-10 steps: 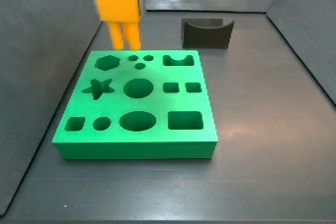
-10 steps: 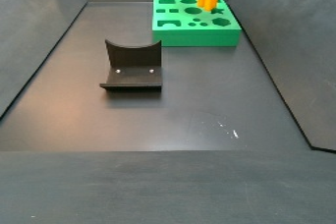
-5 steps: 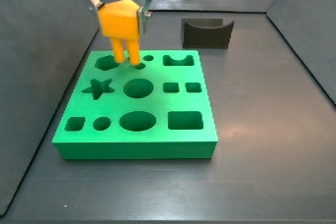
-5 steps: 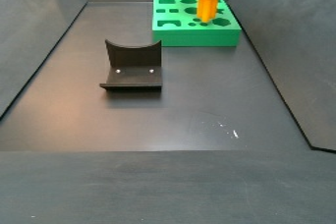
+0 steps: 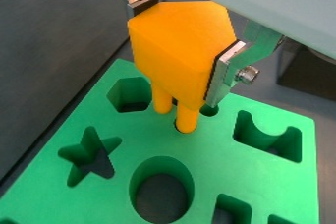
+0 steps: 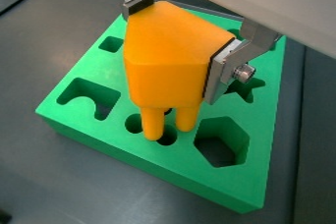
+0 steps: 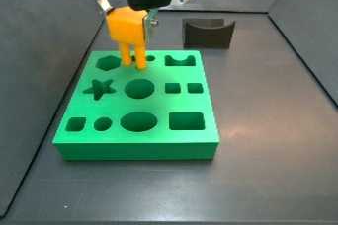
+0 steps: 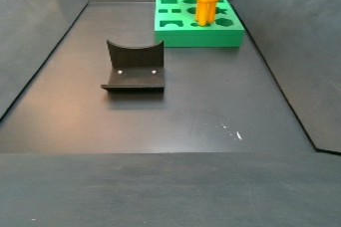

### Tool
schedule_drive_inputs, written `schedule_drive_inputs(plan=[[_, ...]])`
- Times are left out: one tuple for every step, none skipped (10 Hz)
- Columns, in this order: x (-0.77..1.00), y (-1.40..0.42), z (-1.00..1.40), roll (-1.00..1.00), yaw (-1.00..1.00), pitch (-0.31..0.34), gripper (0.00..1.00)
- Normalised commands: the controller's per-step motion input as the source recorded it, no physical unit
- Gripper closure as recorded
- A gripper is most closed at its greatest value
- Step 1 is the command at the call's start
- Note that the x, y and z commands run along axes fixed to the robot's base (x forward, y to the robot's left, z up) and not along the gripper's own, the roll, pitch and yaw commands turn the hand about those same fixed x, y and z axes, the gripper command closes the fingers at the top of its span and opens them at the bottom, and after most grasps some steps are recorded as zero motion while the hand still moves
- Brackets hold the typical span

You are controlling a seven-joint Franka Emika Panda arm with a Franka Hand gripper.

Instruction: Insert the 3 prong object.

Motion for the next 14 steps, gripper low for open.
schedule_drive_inputs(plan=[[0.26,0.00,-0.24,0.05,-0.73,0.043,1.00],[0.14,0.02,-0.23,0.05,-0.82,0.037,1.00],[0.06,0.04,-0.25,0.05,-0.92,0.004,1.00],[0.00,0.00,-0.25,0.04,-1.00,0.000,1.00],[0.00,0.00,-0.28,0.04,-1.00,0.000,1.00],[0.00,0.00,-0.29,0.04,-1.00,0.000,1.00],[0.00,0.00,-0.31,0.05,-1.00,0.006,1.00],[0.00,0.00,-0.32,0.06,-1.00,0.017,1.00],[0.11,0.09,-0.28,0.04,-0.86,0.029,1.00],[0.17,0.05,-0.33,0.08,-0.71,0.033,1.00],[0.15,0.05,-0.32,0.07,-0.80,0.020,1.00],[0.05,0.02,-0.28,0.05,-0.60,0.046,1.00],[0.04,0.02,-0.31,0.05,-0.39,0.026,1.00],[0.00,0.07,-0.26,0.03,-0.11,0.019,1.00]])
